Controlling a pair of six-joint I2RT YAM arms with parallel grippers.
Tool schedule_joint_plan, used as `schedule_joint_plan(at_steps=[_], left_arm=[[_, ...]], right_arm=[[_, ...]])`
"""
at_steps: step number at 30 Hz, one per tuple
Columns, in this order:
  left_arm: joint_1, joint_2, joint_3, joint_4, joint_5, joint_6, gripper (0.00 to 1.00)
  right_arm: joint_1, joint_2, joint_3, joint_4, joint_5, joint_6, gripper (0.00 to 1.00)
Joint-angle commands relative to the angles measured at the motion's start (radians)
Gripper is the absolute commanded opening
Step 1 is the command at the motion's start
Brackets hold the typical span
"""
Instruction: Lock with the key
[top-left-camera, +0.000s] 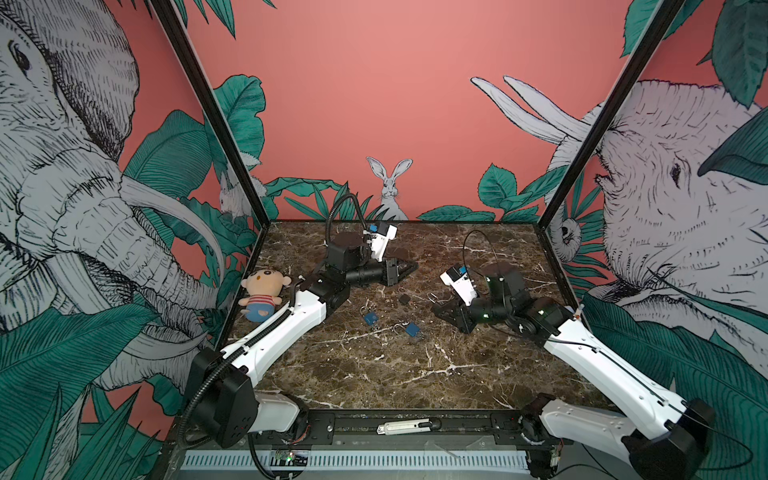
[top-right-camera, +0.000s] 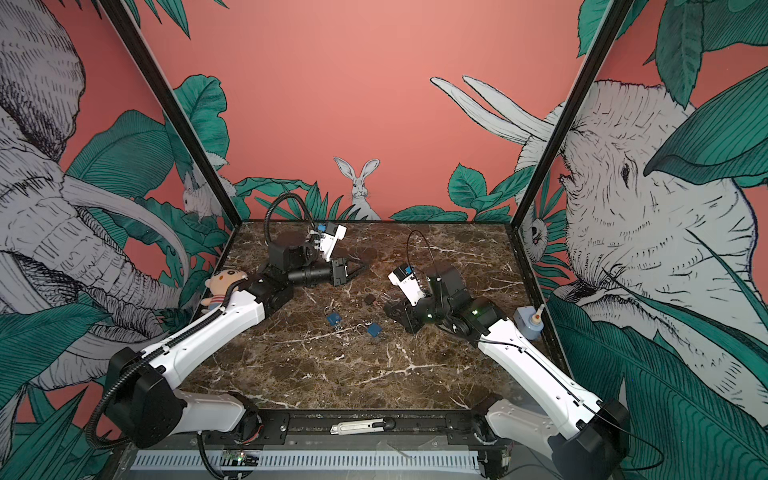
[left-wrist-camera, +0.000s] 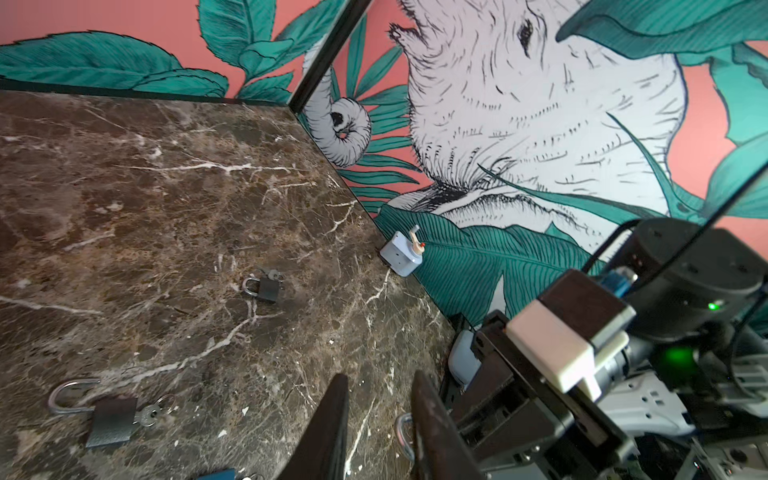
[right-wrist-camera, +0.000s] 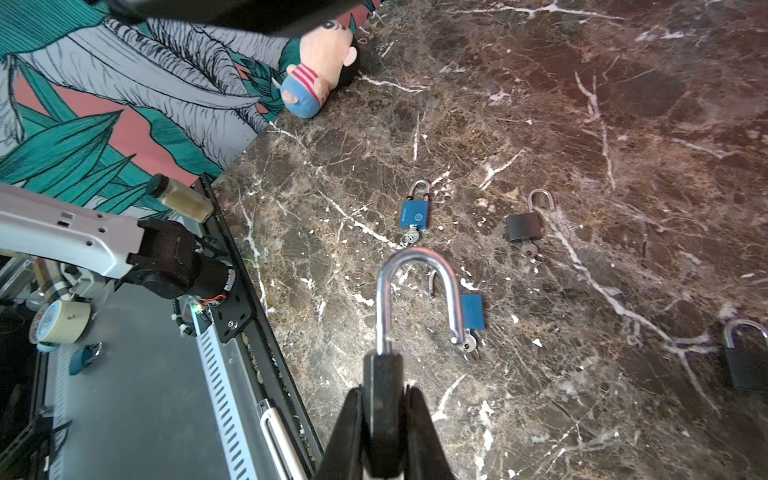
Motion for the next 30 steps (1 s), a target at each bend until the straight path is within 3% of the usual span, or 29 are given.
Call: schedule_joint_plan(at_steps=[1,16,30], left_arm=[[-0.011,0.01,-0.024,0.068,0.122,-0.004,0.27],[-0.077,0.072,-0.01,0.004,0.167,0.051,0.25],[-0.065,0.001,-0.048,-0.039,0.123,0.085,0.25]], right_arm=[[-0.004,0.006,0.04,-0.001,-0.055,0.006,0.0],[-0.005,0.045,0.097,0.017,-0.088,0.007,0.0],[-0.005,0.068,0.139,-0.007,-0.084,-0.016,0.0]])
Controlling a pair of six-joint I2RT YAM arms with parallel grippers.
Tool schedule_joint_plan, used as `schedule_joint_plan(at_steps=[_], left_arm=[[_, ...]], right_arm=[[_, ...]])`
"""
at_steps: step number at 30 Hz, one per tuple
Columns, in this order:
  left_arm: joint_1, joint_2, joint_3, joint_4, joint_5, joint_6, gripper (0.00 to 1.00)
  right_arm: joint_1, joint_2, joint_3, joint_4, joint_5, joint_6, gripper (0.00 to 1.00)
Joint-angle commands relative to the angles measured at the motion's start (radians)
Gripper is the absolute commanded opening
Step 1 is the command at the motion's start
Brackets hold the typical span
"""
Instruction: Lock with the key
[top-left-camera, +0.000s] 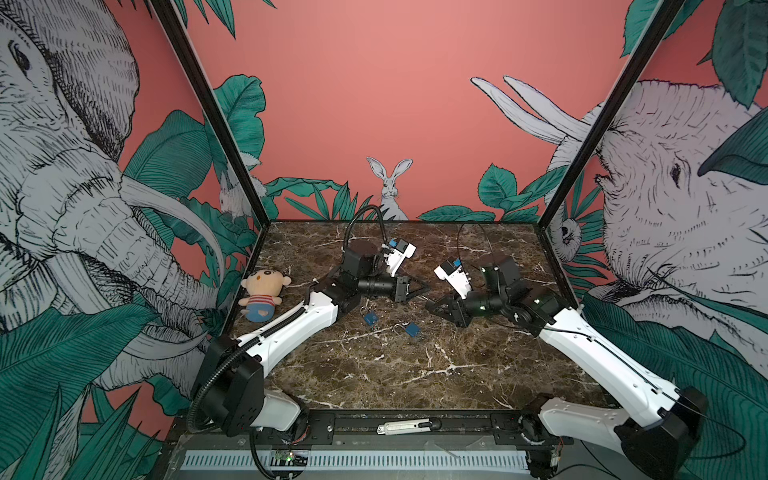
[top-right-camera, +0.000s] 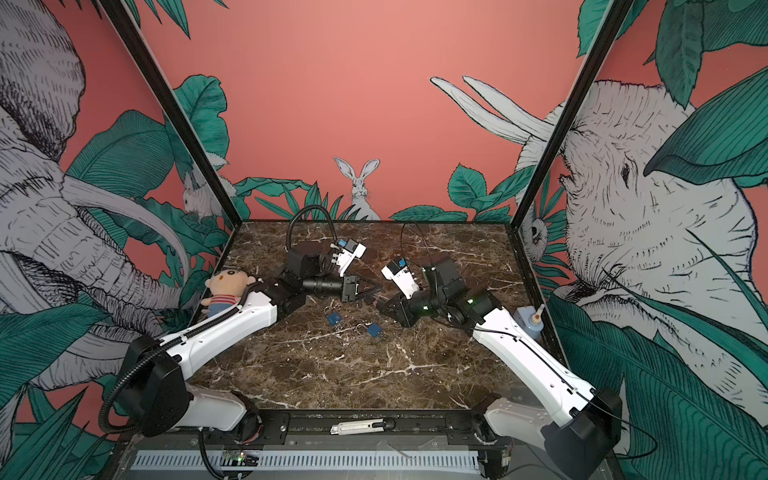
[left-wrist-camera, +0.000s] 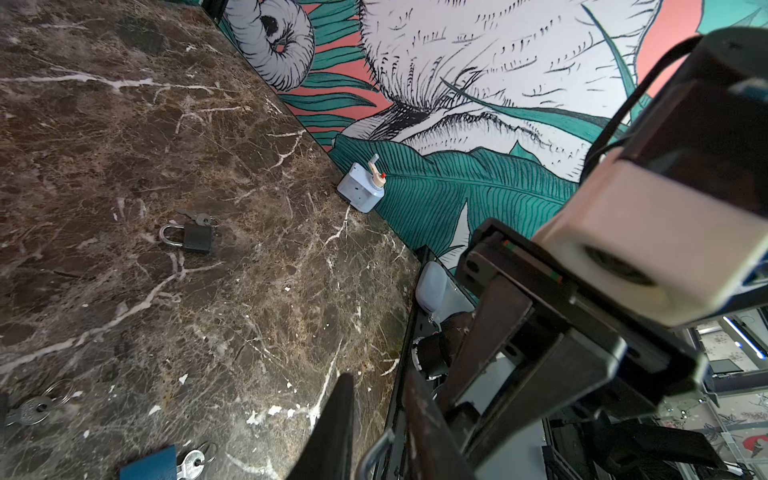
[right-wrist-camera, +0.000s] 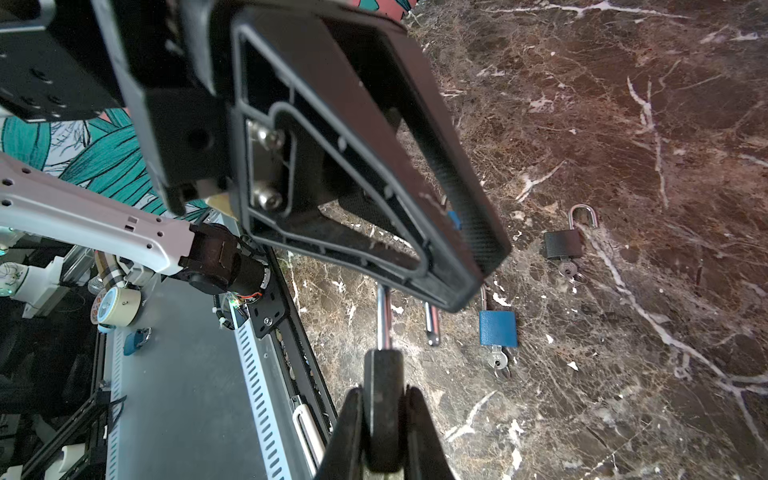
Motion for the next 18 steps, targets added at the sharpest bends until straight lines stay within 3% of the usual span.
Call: schedule_joint_plan(at_steps=[1,18], left_arm=[[0.012,-0.057,-0.035,-0.002,0.004,0.007,0.26],[0.039,-0.124,-0.092,0.047,0.085,-0.042,0.27]], right_arm=[[-0.005,-0.006,0.041,0.033,-0.006,-0.014,0.0],[-0.007,0.008,0.065,0.021,-0.011,-0.03,0.0]])
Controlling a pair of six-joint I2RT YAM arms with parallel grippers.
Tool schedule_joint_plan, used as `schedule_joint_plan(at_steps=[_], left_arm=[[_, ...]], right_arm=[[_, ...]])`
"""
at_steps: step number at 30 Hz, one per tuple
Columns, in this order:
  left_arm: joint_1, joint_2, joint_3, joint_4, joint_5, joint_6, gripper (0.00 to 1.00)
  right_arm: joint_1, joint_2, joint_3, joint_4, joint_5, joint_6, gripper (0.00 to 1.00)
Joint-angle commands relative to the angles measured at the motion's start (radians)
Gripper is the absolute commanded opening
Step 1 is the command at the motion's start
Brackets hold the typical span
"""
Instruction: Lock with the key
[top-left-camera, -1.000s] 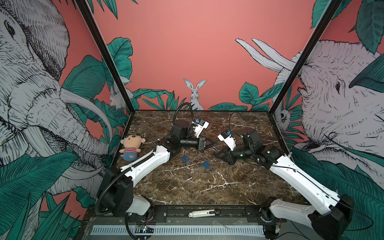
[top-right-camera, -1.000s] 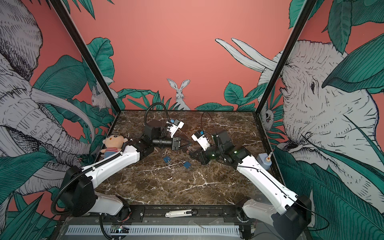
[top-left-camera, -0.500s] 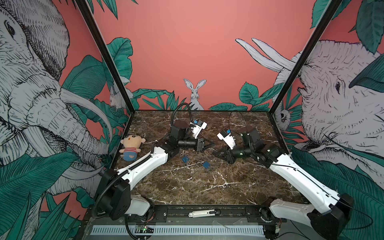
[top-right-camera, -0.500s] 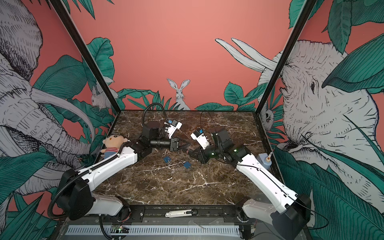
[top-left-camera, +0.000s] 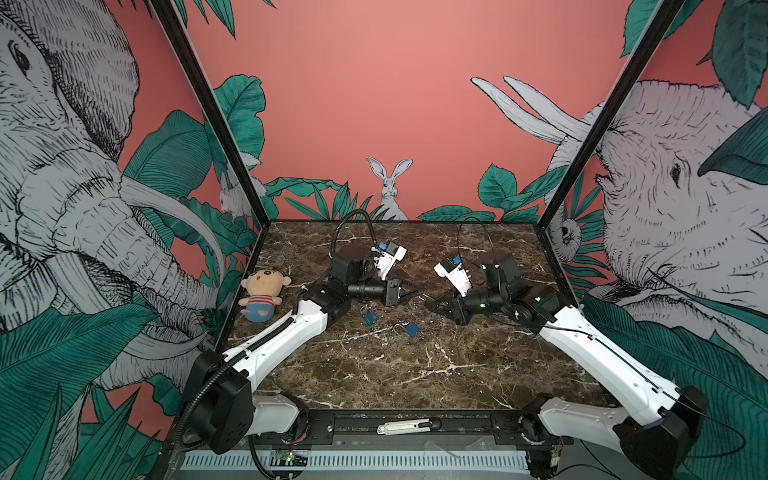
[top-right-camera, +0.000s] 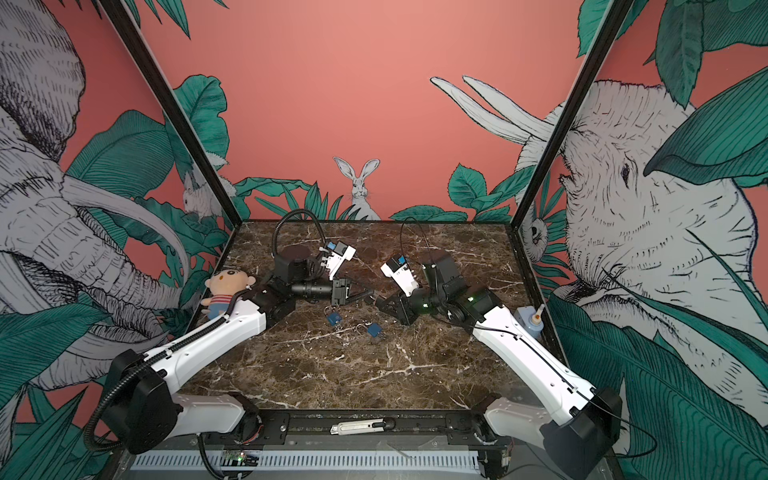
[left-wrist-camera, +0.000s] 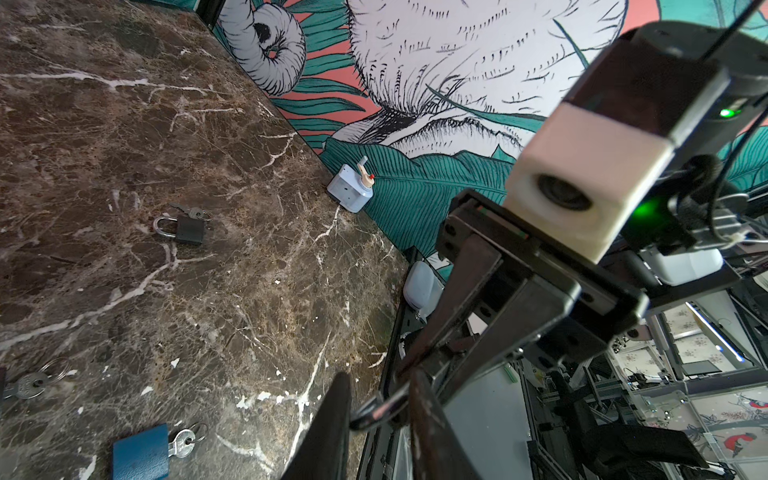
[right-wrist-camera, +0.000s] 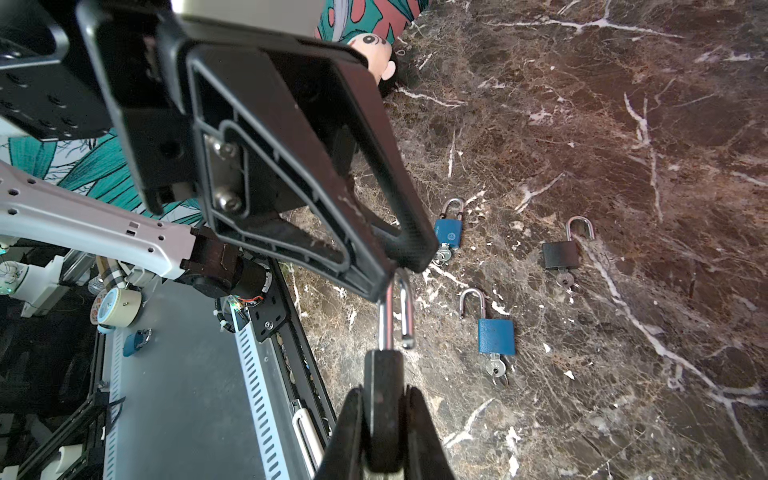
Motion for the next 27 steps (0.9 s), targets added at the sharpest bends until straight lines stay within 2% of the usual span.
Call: schedule_joint_plan(at_steps=[1,27], left_arm=[[0.002,-0.036,-0.017,0.019,0.037,-0.004,0.27],[0.011,-0.05,-0.031,0.017,0.039,-0.007,0.19]], right_arm=[[-0.006,-0.003,0.036,0.026,-0.01,-0.021,0.0],[-0.007,-0.006,0.05,0.026,-0.03,-0.015,0.0]])
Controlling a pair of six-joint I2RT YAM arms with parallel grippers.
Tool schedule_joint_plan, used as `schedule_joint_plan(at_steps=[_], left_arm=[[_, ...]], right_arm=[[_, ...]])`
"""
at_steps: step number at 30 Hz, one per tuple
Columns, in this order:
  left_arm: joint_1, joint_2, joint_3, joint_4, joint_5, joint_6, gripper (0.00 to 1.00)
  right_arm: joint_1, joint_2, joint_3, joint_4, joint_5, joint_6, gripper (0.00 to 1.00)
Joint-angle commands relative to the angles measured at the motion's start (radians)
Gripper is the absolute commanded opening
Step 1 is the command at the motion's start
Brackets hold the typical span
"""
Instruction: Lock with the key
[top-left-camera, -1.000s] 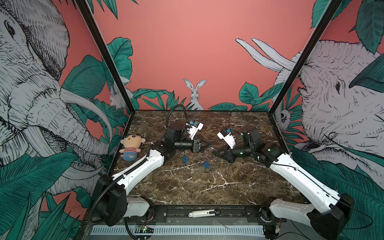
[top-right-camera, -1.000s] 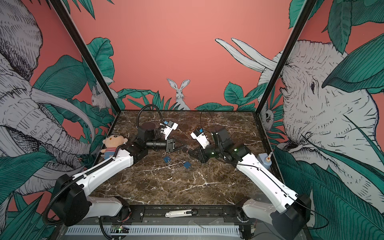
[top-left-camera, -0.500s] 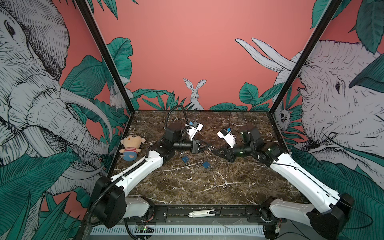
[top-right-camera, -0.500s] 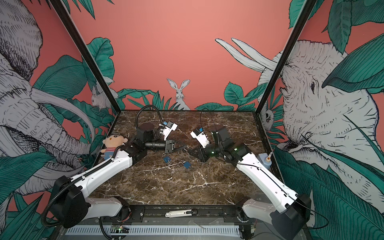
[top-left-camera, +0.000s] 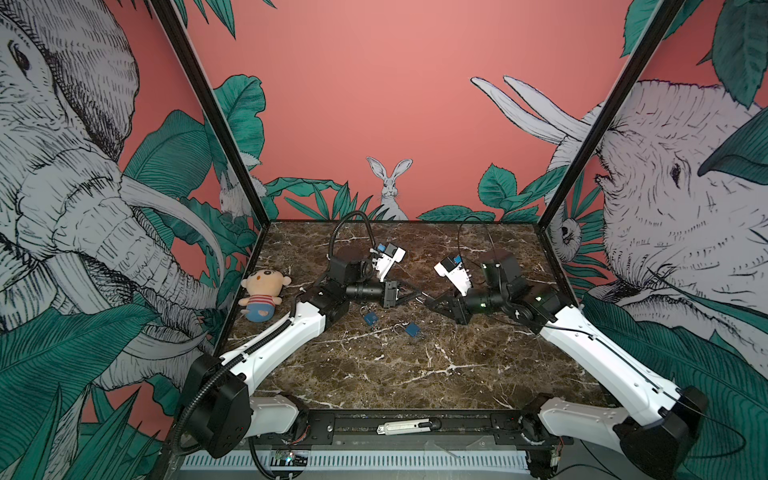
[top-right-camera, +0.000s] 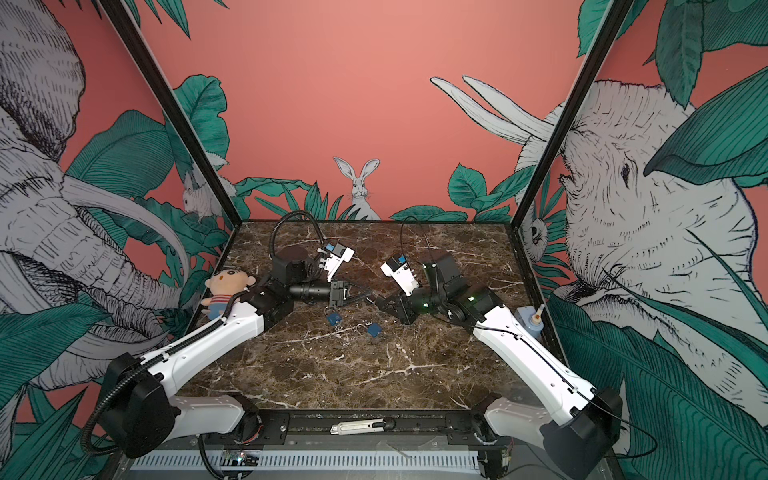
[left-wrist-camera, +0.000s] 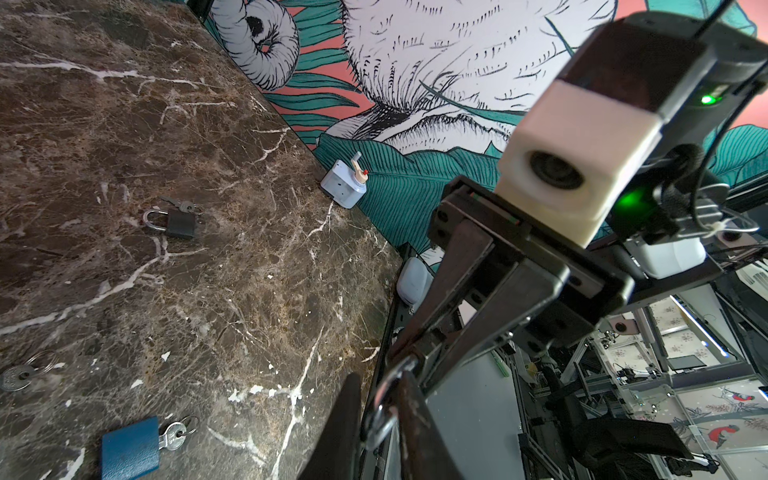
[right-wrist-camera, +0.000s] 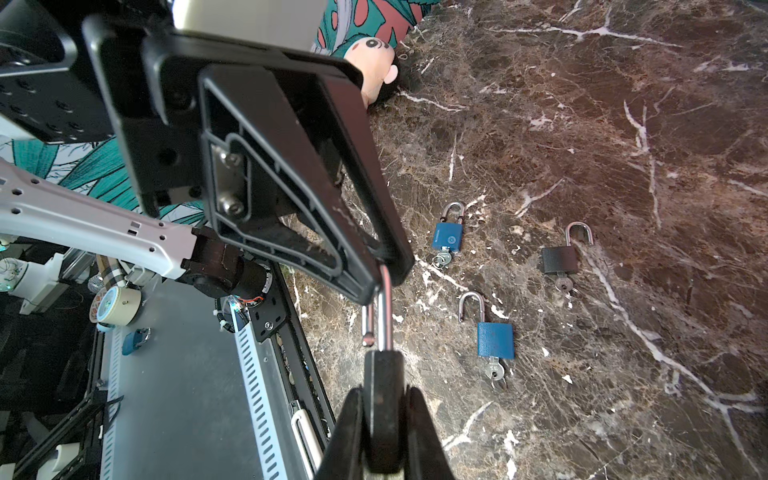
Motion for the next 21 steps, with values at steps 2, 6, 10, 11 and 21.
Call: schedule_joint_plan(at_steps=[2,6,10,11,21], left_arm=[[0.005,-0.032,-0.019,0.02,0.018,0.003,0.19],[0.007,-0.024,-0.02,0.024,0.021,0.001,0.15],[0.008,-0.023,-0.023,0.03,0.021,0.0,0.02],[0.008,-0.023,-0.023,0.032,0.021,0.0,0.0],[0.013,-0.011,-0.04,0.05,0.009,0.008,0.0]], right_arm=[[-0.003,-0.006,0.049,0.025,-0.027,-0.005,0.0],[-0.003,-0.006,0.054,0.026,-0.038,0.0,0.0],[-0.003,-0.009,0.054,0.027,-0.047,0.006,0.0],[-0.003,-0.01,0.057,0.027,-0.051,0.007,0.0],[-0.003,-0.047,0.049,0.063,-0.173,0.062,0.0]])
